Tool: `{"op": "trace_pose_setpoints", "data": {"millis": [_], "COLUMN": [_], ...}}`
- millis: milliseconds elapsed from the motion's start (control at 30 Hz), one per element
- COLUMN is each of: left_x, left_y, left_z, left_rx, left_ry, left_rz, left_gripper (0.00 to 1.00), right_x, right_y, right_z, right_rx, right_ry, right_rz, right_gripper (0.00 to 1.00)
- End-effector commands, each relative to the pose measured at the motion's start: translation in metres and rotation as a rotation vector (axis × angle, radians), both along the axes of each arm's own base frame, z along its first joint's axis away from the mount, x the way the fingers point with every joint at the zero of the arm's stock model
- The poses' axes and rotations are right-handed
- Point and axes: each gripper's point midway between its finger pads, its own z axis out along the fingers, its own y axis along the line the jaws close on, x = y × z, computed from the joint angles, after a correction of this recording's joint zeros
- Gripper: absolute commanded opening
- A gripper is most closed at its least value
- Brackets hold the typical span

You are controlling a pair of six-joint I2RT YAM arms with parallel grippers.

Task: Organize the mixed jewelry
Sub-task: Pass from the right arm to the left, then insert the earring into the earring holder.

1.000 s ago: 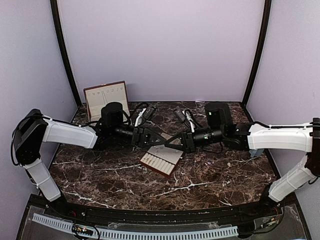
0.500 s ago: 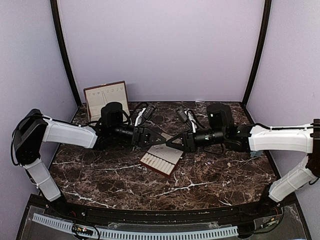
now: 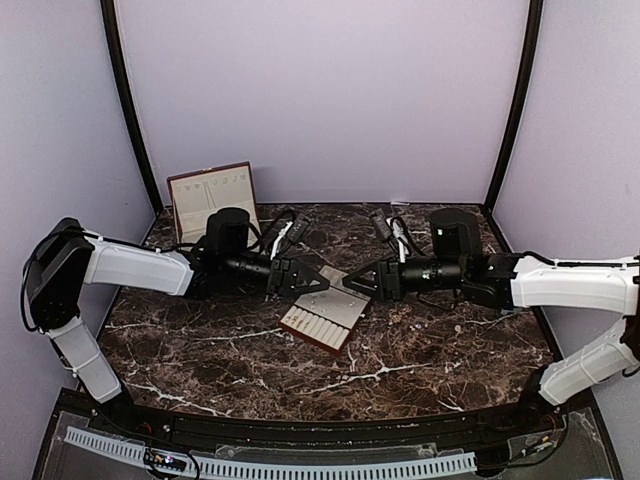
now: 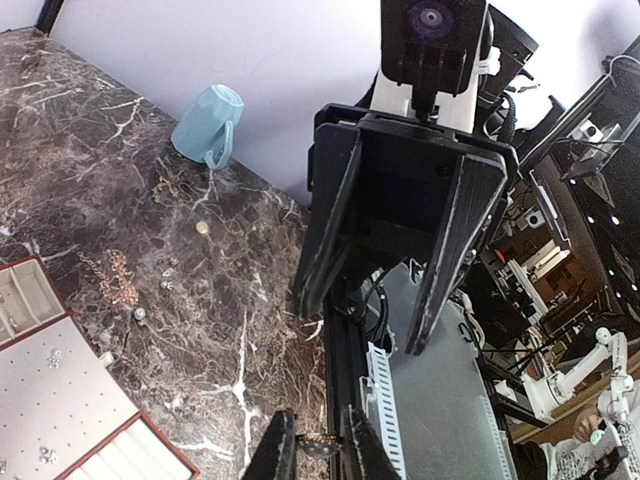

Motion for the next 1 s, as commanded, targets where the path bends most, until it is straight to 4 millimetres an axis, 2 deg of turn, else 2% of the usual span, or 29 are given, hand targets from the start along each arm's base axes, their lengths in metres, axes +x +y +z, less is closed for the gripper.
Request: {"op": "trace_pose_setpoints", "data": {"millis": [0,267,433,467,500,600,633,667,833,967], "left_x": [0.008,0.02,0.033,0.036,0.038,0.041,0.039,0.044,0.042,0.048], "left_y": [0.004,0.008,0.013,0.012,0.015,0.013,0.014,0.013,0.015,0.014], "left_z": [0.02,0.012,-0.002,0.001,-0.007,-0.012,-0.021,-0.021,-0.039,-0.04], "left_rx": [-0.019,0.045,0.161,0.169,0.211,0.287,0.338,0.362,0.49,0.542], "left_ry": [-0.058,-0.086,-0.127,-0.157,-0.151,-0.225,-0.241,-0.262,-0.318,-0.36], "left_rz": [0.032,0.084,0.152,0.157,0.175,0.18,0.178,0.193,0.159,0.161], "left_gripper": [0.09,0.09,0.09,0.09,0.09,0.09,0.09,0.09,0.09,0.09], "right_x": [0.014,0.028,0.03,0.031,0.031,0.034,0.035,0.037,0.044,0.053], "right_y": [-0.013,-0.038,-0.046,-0.047,-0.049,-0.054,-0.056,-0.057,-0.07,-0.085], "right_z": [0.009,0.013,0.01,0.009,0.008,0.006,0.005,0.003,-0.011,-0.02], "right_rx": [0.032,0.063,0.067,0.066,0.064,0.059,0.055,0.05,0.017,0.003], "right_ry": [-0.032,-0.037,-0.03,-0.032,-0.031,-0.034,-0.033,-0.032,-0.021,0.001], "right_rz": [-0.081,-0.191,-0.226,-0.233,-0.24,-0.268,-0.278,-0.289,-0.344,-0.419], "right_gripper": [0.42,0.44,0.44,0.44,0.44,0.44,0.44,0.44,0.44,0.44]}}
